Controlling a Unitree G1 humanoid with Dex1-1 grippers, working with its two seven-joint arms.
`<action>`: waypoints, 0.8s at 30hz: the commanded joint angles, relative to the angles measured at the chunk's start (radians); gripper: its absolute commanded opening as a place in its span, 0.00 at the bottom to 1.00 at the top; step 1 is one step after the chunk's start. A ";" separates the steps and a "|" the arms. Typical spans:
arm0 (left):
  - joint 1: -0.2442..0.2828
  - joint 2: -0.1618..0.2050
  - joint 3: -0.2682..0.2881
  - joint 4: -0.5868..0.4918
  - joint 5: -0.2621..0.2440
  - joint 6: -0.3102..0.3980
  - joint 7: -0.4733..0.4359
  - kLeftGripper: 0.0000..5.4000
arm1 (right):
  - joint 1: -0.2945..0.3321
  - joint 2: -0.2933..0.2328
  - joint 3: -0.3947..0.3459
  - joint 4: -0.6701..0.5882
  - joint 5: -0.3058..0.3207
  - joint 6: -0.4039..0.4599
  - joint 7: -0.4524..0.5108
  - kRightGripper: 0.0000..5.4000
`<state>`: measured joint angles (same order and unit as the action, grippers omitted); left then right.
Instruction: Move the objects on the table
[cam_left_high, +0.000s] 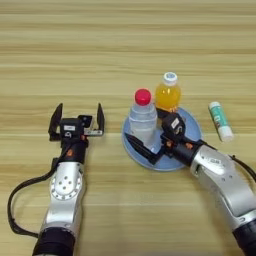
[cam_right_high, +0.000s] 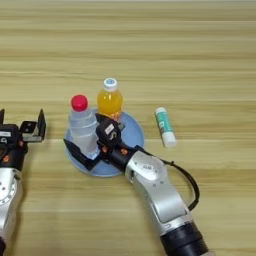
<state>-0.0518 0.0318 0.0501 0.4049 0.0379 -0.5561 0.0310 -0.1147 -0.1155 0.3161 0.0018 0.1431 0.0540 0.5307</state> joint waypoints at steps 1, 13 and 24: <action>-0.006 0.006 -0.001 0.009 0.007 0.006 0.001 1.00 | -0.030 0.015 -0.006 0.030 -0.010 -0.009 -0.006 1.00; -0.006 0.006 0.000 0.012 0.009 0.003 0.003 1.00 | -0.042 0.051 -0.025 0.080 -0.001 -0.025 -0.017 0.97; -0.002 0.010 0.006 0.001 0.010 0.007 0.009 1.00 | -0.037 0.080 -0.041 0.066 0.015 -0.008 -0.028 0.74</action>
<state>-0.0519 0.0342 0.0549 0.4062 0.0379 -0.5562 0.0357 -0.1421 -0.0392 0.2803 0.0789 0.1547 0.0354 0.5084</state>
